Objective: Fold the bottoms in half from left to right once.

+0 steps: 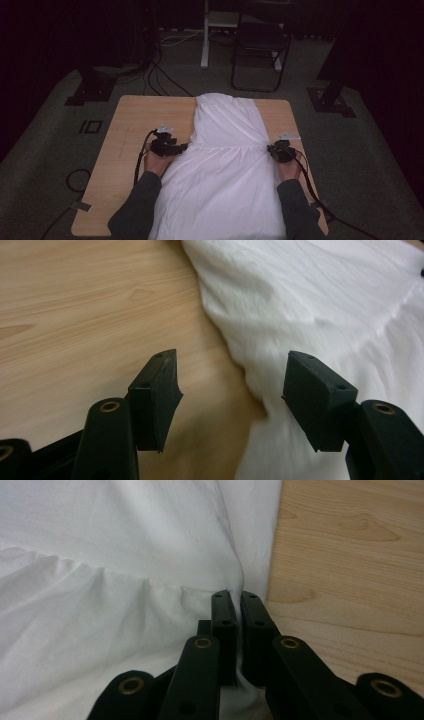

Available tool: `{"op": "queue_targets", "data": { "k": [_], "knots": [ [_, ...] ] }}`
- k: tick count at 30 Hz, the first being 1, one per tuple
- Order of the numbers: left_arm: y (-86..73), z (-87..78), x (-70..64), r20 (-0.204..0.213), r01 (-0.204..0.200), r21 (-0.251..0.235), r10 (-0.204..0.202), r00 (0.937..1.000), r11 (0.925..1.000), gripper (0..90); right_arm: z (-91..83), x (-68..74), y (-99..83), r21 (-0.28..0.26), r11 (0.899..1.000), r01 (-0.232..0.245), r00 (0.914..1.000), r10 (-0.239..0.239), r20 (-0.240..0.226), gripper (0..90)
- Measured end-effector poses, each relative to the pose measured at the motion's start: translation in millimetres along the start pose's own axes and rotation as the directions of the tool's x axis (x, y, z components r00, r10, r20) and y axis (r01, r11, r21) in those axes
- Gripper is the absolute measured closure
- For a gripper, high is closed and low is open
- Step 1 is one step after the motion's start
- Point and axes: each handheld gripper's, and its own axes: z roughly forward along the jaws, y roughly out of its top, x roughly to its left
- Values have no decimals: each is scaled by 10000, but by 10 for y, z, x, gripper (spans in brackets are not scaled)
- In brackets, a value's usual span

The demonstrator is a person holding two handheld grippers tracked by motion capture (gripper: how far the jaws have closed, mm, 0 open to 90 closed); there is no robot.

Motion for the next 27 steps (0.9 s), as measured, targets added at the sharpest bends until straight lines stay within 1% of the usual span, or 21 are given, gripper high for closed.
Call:
{"op": "queue_targets", "data": {
  "k": [3,5,6,8,10,12,14,15,16,17,18,19,20,21,22,23,24,25,26,27],
  "knots": [
    [84,156,23,59,249,202,-250,9997,9995,403,2,-9,2,11,10000,-12,10000,12,-68,864],
    [112,237,9,111,289,302,-293,9995,9991,412,2,-6,2,11,10000,-31,10000,31,-57,864],
    [120,275,-4,222,301,334,-309,9993,9990,412,2,-6,2,5,10000,-30,10000,30,-53,865],
    [130,340,-48,412,153,415,-170,9990,9990,416,3,-3,1,-4,10000,-42,10000,42,-40,865],
    [138,402,-95,368,3,549,-24,9993,9985,416,3,-1,0,-10,10000,-31,10000,31,-27,865],
    [133,459,-118,342,-40,711,16,9994,9975,416,3,1,0,-15,10000,-31,10000,31,-16,865],
    [120,493,-142,324,-79,698,56,9995,9975,424,3,2,-1,-16,10000,-55,10000,55,-10,865],
    [119,499,-153,390,-66,693,39,9992,9976,446,4,4,-2,-35,10000,-41,10000,41,10,865],
    [115,503,-168,448,-168,760,135,9989,9970,530,5,7,-4,-47,10000,-15,10000,15,22,865],
    [111,507,-190,329,-368,821,342,9989,9959,649,6,10,-5,-74,10000,-4,10000,4,27,865],
    [106,506,-213,131,-556,893,546,9984,9945,743,7,13,-7,-99,10000,-6,10000,6,43,865],
    [101,500,-225,99,-586,916,579,9983,9941,827,6,16,-9,-111,9999,-6,10000,7,61,866],
    [97,484,-231,-28,-615,916,620,9981,9939,855,5,20,-12,-117,9999,9,10000,-8,90,868],
    [97,484,-231,-28,-615,916,620,9981,9939,866,5,20,-12,-117,9999,9,10000,-8,90,868],
    [75,437,-225,-245,-634,806,655,9976,9947,874,-4,24,-29,-176,9998,14,9999,-12,99,871],
    [34,353,-191,-455,-538,570,564,9974,9969,875,-11,26,-42,-218,9997,-82,9999,84,91,872],
    [-3,273,-143,-533,-343,350,362,9979,9988,876,-17,25,-55,-283,9995,-113,9999,115,78,872],
    [-27,226,-112,-543,-211,223,223,9983,9995,878,-30,25,-78,-352,9992,-183,9998,186,67,874],
    [-27,226,-112,-543,-211,223,223,9983,9995,879,-30,25,-78,-352,9992,-183,9998,186,67,874],
    [-87,106,-41,-615,-25,-41,22,9981,10000,879,-55,32,-111,-421,9990,-178,9998,179,12,874]
  ]
}}
